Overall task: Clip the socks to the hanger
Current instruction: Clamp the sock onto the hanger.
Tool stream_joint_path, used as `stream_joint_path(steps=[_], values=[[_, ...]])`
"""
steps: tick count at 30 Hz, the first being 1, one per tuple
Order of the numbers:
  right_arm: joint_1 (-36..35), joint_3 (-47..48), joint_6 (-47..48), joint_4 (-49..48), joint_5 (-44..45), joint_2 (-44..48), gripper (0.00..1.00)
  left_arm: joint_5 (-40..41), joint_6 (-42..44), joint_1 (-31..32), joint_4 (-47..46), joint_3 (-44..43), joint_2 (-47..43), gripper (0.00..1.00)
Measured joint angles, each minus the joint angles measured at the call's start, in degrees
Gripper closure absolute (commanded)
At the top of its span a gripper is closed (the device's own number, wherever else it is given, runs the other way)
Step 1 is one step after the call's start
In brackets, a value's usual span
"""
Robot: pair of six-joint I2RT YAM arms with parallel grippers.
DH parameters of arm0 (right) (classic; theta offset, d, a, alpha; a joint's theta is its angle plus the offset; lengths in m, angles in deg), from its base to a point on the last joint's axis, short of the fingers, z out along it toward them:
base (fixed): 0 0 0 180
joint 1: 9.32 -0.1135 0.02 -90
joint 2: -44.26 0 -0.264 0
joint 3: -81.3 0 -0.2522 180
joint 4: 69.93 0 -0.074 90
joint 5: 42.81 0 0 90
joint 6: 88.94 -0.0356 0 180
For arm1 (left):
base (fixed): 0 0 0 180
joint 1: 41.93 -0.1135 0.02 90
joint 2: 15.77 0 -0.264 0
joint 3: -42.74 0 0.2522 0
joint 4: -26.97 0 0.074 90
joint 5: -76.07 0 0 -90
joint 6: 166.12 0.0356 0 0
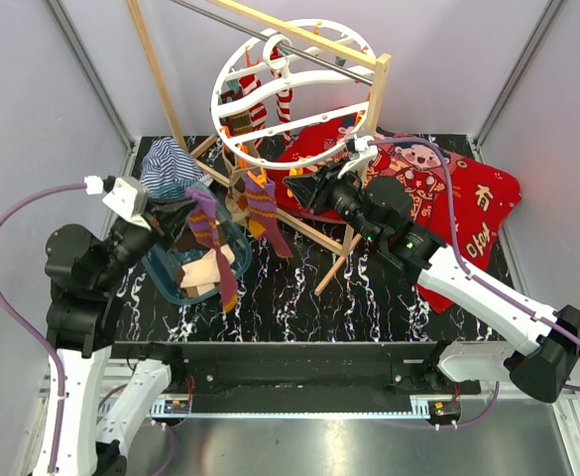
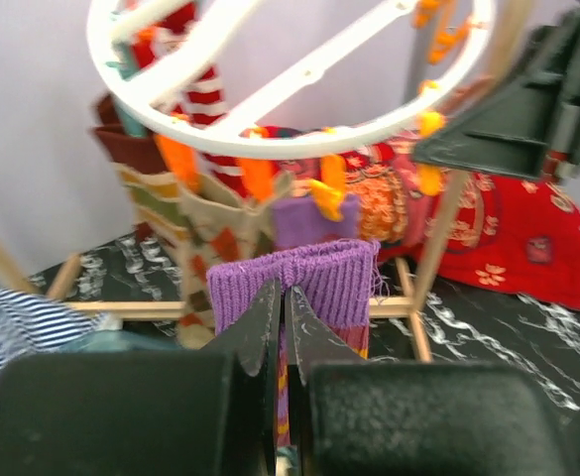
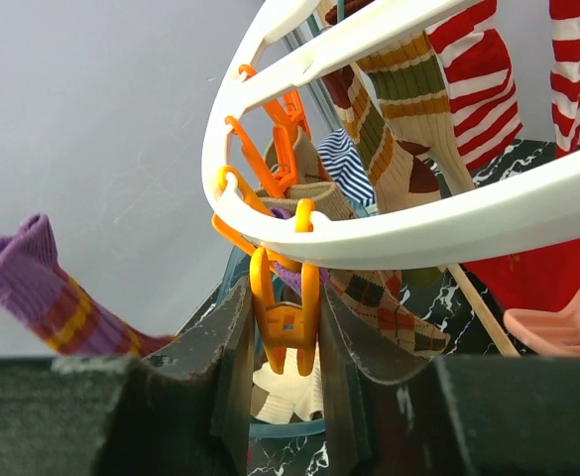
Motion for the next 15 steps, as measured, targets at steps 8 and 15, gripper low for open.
stream_joint_path(steps=[8, 15], values=[[0.0, 0.28, 0.79, 0.35, -0.17, -0.04, 1.0, -4.35, -7.15, 5.42, -10.34, 9.07, -2.71, 1.0], [0.02, 0.9, 0.85, 0.81, -0.28, -0.2, 1.0, -1.07, -11.63, 15.58, -18.16, 13.77, 0.57, 1.0]])
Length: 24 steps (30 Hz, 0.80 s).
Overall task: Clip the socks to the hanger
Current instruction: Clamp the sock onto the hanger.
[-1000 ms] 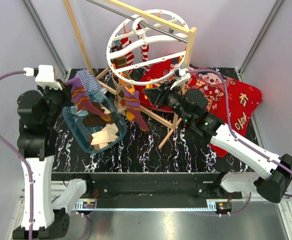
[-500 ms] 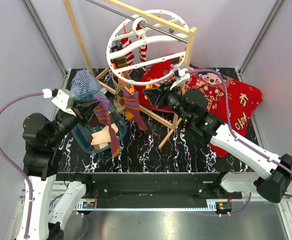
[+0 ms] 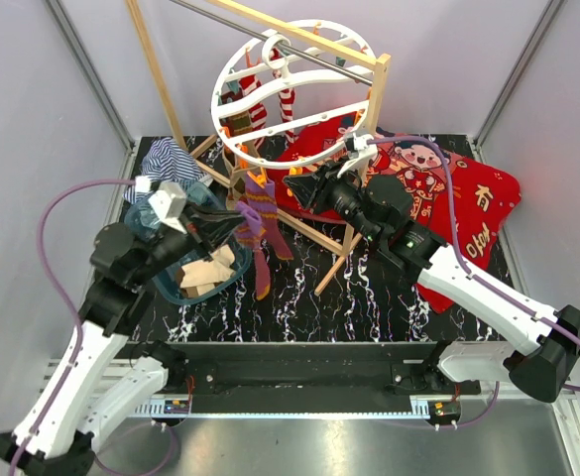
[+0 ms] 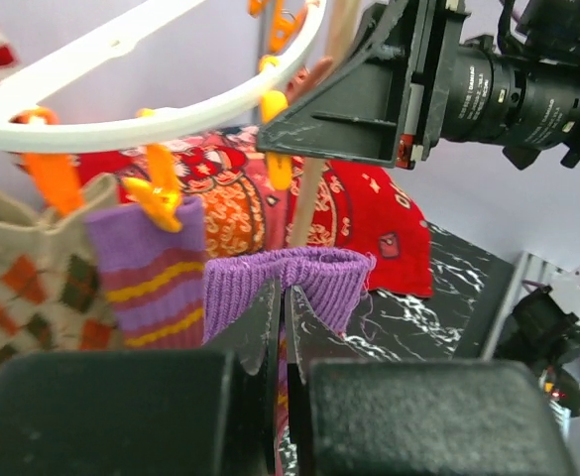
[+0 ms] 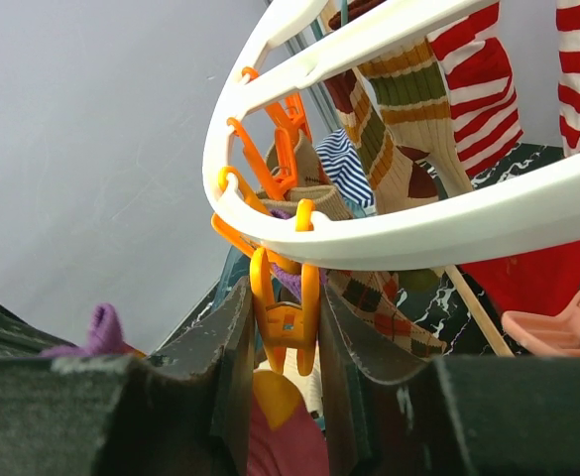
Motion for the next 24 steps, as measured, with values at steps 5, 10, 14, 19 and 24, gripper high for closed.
stream_joint_path(steps=[5, 10, 14, 19, 24], values=[[0.04, 0.11, 0.39, 0.17, -1.14, -0.02, 1.0, 5.68, -0.5, 7.39, -3.32, 0.13, 5.7, 1.0], [0.13, 0.31, 0.96, 0.07, -2.45, -0.02, 1.0, 9.92, -0.92, 10.4, -5.22, 0.11, 12.11, 1.0], [0.15, 0.31, 1.46, 0.0, -2.86, -0.02, 1.0, 12.41, -1.49, 11.13, -5.6, 0.0, 15.74, 1.0], [0.15, 0.31, 1.77, 0.0, -2.97, -0.02, 1.0, 14.8, -1.9, 11.17, -5.53, -0.74, 17.79, 1.0], [0.22, 0.31, 2.32, -0.17, -4.74, -0.02, 1.0, 16.13, -1.9, 11.17, -5.57, -3.02, 18.75, 1.0]])
